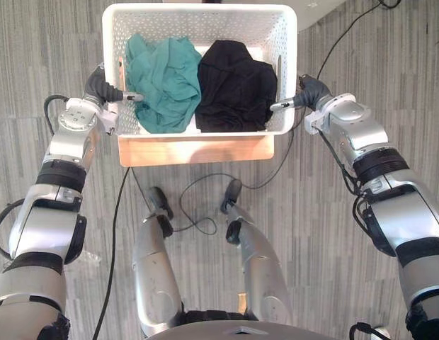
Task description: Pick up the laundry basket with both hands and put the clothes into the washing machine.
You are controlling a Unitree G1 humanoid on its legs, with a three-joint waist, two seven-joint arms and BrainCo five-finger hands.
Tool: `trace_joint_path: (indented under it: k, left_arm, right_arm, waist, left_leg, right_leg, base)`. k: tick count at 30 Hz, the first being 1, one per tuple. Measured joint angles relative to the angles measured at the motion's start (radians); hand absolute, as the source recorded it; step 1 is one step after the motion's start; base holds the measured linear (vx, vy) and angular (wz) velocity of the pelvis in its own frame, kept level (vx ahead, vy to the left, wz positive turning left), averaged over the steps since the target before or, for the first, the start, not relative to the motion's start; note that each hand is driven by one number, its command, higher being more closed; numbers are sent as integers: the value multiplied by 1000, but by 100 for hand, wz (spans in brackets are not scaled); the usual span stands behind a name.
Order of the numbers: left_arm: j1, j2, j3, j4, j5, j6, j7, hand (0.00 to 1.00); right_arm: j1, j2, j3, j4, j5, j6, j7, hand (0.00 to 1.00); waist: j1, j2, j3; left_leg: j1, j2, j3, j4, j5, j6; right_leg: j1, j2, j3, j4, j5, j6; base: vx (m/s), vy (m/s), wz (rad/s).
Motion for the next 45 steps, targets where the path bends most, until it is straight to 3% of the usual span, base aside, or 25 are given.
trace_joint_path:
  k: [7,8,14,17,20,23,25,30,32,36,38,42,44,45]
  left_arm:
    - [-1,60,-88,-24,-14,0,-20,0]
    - [0,86,-121,-45,-19,1,-22,100]
    - [3,172,-231,-105,-17,4,-22,100]
    - [42,212,-254,-203,40,7,-20,100]
    - [111,195,-164,-283,93,9,-8,100]
    - [249,51,55,-392,145,14,67,100]
    - [332,-117,184,-461,171,28,129,100]
    - [516,-350,286,-646,192,44,223,100]
    - [586,-439,293,-736,197,43,244,100]
    - [695,-494,274,-851,130,23,260,100]
    - [742,-498,237,-870,94,10,261,100]
    - [869,-489,179,-885,78,7,249,100]
    - [951,-481,181,-933,79,7,241,100]
    - [1010,-478,182,-973,79,-2,241,100]
  right_arm:
    - [-8,-13,54,-15,2,-18,1,0]
    - [-8,-20,67,-28,4,-19,1,100]
    - [-8,-33,73,-43,45,-19,-6,100]
    - [8,-47,63,-75,52,-18,-32,100]
    - [88,-55,-22,-183,57,-17,-72,100]
    - [225,-32,-146,-336,62,-17,-142,100]
    - [308,-4,-228,-432,63,-16,-179,100]
    - [482,36,-388,-669,102,-21,-222,100]
    - [553,56,-447,-722,128,-61,-223,100]
    - [697,117,-502,-750,137,-90,-222,100]
    - [790,154,-516,-750,136,-91,-220,100]
    - [997,313,-584,-780,92,-102,-219,100]
    - [1081,355,-579,-842,69,-106,-219,100]
    - [1122,378,-574,-882,45,-109,-218,100]
  waist:
    - [4,0,-1]
    - [4,0,-1]
    - [8,1,-1]
    - [10,1,-3]
    - [12,1,-3]
    - [12,1,-3]
    - [13,2,-3]
    - [4,2,-3]
    - [2,2,-3]
    - [-5,4,-5]
    - [-15,12,-36]
    - [-38,32,-90]
    - [-49,40,-104]
    - [-46,51,-118]
  left_leg:
    - [-6,2,2,1,0,0]
    - [-12,5,2,2,0,0]
    - [-19,6,2,16,2,0]
    - [-32,8,3,16,-2,4]
    - [-45,8,2,17,-1,5]
    - [-46,2,3,17,3,4]
    - [-25,-9,18,-1,12,7]
    - [59,-43,32,-47,20,5]
    - [96,-67,30,-70,30,6]
    - [162,-83,29,-74,22,7]
    - [180,-88,32,-66,7,10]
    - [270,-68,68,29,-91,3]
    - [308,-64,-32,125,-164,-11]
    - [329,-80,-161,173,-225,-17]
  right_leg:
    - [0,7,4,-23,14,-3]
    - [0,11,3,-32,19,-2]
    - [-6,12,9,-40,30,3]
    - [-15,12,10,-42,33,6]
    - [-25,12,7,-47,37,1]
    - [-26,11,5,-48,37,1]
    - [-18,2,9,-44,36,-1]
    - [29,-23,17,-20,12,3]
    - [52,-37,19,-8,4,4]
    - [107,-40,34,-9,0,10]
    - [120,-40,48,-3,-9,18]
    - [159,-35,118,73,-57,32]
    - [167,-4,191,129,-85,29]
    - [175,36,257,138,-91,25]
  base:
    - [27,-1,-2]
    - [0,0,0]
    - [19,1,-2]
    - [0,0,0]
    - [0,0,0]
    - [51,3,3]
    - [60,14,4]
    - [30,8,7]
    - [11,-2,13]
    - [5,-7,-1]
    - [25,-11,-8]
    - [44,51,-49]
    - [32,116,-128]
    - [-2,174,-183]
